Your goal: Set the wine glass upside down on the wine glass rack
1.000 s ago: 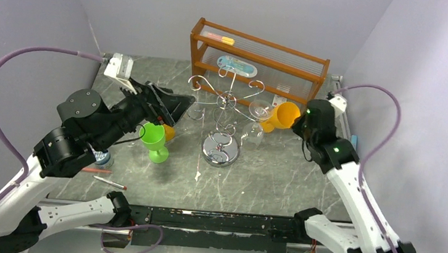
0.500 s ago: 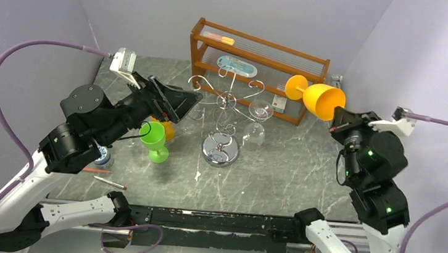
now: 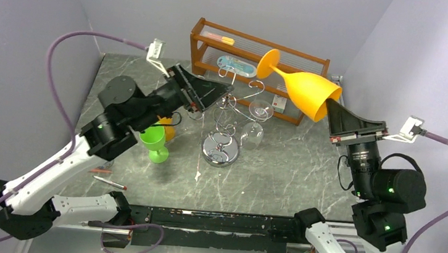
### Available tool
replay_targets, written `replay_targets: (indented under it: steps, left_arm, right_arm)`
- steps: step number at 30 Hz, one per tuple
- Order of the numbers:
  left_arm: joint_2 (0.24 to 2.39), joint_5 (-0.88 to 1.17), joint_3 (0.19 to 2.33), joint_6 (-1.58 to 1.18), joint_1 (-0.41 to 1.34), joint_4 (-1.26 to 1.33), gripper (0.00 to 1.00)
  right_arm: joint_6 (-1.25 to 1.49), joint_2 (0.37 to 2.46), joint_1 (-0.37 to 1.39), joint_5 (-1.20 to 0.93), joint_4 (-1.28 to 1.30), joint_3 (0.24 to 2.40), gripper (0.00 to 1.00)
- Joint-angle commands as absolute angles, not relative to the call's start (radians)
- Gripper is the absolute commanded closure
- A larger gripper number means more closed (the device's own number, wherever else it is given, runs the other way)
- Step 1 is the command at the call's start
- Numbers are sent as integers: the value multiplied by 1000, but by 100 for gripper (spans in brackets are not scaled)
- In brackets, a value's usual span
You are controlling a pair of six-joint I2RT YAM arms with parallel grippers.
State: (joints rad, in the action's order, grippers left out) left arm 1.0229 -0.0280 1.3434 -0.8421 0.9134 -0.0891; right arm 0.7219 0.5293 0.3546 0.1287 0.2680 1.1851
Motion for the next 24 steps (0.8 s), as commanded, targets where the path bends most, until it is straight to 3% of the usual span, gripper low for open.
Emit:
replay_targets:
  steps: [1,11,18,24]
  left_arm:
    - [1101,129,1325,-1018,918,123,3]
    - [1148,-54,1231,-1289,918,285,3]
    - [1264,-32,1421,-1291,922,259,3]
    - [1273,-180,1402,-1333,976,340,11]
  right_arm:
    - [874,482,352,-75,34,1051,100]
    - [884,498,352,-92,-266,859,100]
    - [900,530,352,-167,-348,862,100]
    - [943,548,352,-166,-404,832,100]
